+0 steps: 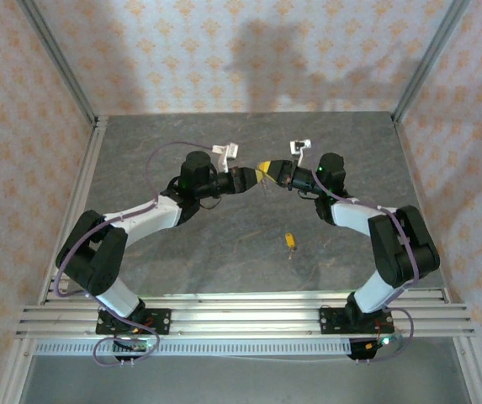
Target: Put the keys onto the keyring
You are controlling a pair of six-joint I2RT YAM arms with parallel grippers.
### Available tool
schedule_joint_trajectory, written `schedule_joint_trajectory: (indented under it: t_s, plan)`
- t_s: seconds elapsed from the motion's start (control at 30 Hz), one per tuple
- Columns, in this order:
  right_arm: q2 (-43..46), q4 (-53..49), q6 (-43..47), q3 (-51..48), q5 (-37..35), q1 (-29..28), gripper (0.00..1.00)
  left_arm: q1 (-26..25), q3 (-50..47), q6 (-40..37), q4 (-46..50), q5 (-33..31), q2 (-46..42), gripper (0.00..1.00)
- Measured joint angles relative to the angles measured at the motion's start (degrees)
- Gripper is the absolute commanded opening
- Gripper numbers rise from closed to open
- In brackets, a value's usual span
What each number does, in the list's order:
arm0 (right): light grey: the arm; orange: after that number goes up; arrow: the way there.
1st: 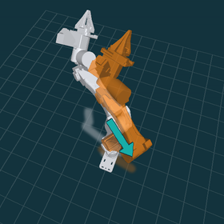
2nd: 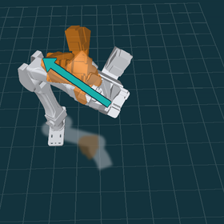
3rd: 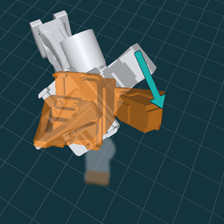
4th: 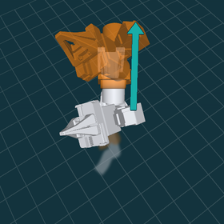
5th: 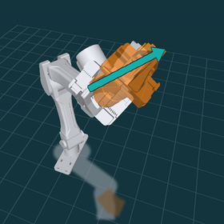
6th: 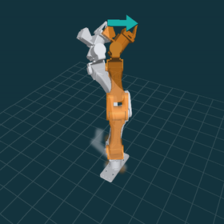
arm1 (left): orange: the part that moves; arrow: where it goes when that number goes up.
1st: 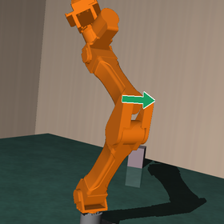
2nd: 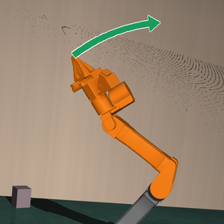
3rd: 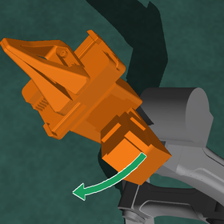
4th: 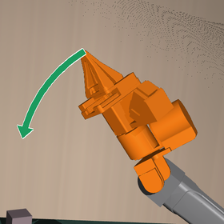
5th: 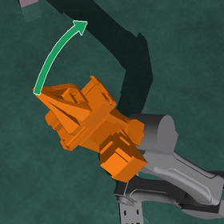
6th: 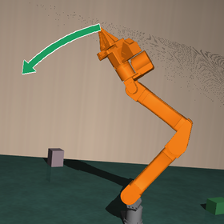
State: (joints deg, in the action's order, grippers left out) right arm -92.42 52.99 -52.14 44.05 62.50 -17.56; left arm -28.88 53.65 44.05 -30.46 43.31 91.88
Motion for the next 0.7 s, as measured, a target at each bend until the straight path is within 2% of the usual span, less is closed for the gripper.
schedule_joint_trajectory:
  t_s: [0.2, 0.47, 0.7]
  plan:
    - [0.0, -0.6, 0.3, 0.0, -0.2, 0.0, 0.0, 0.1, -2.6, 1.2, -1.5, -4.1, -1.8, 0.25]
    - [1.3, -2.3, 1.3, 0.1, -0.2, 0.0, 0.0, 1.3, -4.7, 1.1, -1.4, -8.5, -7.5, 0.4]
    - [1.4, -3.3, 2.0, 0.8, 0.1, 0.0, 0.0, 1.4, -4.6, -0.2, 1.1, -9.3, -8.4, 0.41]
